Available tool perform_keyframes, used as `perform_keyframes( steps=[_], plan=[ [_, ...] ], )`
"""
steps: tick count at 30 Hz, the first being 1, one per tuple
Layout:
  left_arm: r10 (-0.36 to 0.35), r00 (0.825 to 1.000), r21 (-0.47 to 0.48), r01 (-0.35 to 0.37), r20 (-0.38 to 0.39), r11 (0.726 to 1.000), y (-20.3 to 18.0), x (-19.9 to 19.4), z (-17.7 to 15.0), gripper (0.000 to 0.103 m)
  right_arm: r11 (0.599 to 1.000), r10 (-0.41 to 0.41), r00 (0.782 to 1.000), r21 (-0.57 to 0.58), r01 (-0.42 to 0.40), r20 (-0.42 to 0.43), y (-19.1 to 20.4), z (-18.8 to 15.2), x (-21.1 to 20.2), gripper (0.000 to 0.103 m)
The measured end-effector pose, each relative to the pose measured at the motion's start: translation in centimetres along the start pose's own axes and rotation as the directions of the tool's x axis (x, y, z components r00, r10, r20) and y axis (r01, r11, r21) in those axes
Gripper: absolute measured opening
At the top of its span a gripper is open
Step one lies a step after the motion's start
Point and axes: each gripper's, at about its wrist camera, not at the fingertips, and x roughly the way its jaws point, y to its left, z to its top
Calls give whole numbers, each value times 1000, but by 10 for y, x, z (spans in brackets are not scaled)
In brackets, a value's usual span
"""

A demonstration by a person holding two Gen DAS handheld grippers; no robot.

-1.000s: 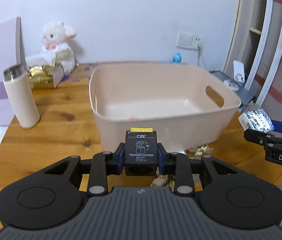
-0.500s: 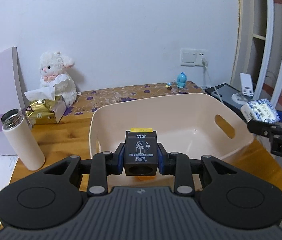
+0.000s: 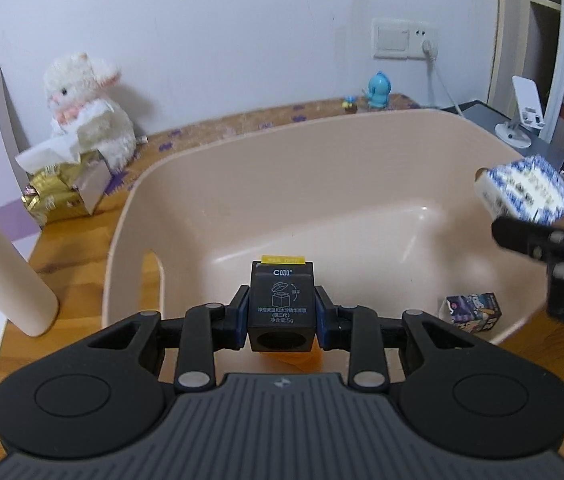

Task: Organize objects
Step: 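Carry both boxes over the beige bin and open both grippers, then grasp the floral scrunchie with the left gripper while the right gripper grasps the clear herb bag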

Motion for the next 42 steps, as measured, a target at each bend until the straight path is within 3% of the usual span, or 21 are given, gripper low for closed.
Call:
perform_keyframes(
  steps=[8,10,12,14,20,30,42],
  plan=[
    [-11,999,-27,10,-39,1000,9,9,1,34,1000,13,999,-7,-13,-45,2,-5,13,61],
    [-21,999,-35,20,-33,999,10,5,1,37,1000,14,999,-7,-14,-45,2,-4,13,67],
    [-20,1000,-43,19,-16,999,11,-3,2,62,1000,16,999,-1,-16,-31,1,-3,11,68],
    [-13,1000,-44,14,15,999,11,-15,5,73,1000,21,1000,4,-20,-15,1,-3,4,69],
    [-18,997,-53,21,73,998,15,-57,5,87,1000,21,999,-6,-21,39,-1,-3,-26,75],
    [-26,997,-34,28,73,999,14,-101,-25,93,999,40,999,-12,-39,20,-6,-34,-68,81],
    [-53,996,-25,52,-67,998,13,-73,-86,93,995,60,989,-67,-70,-136,10,-86,-59,85]
  ],
)
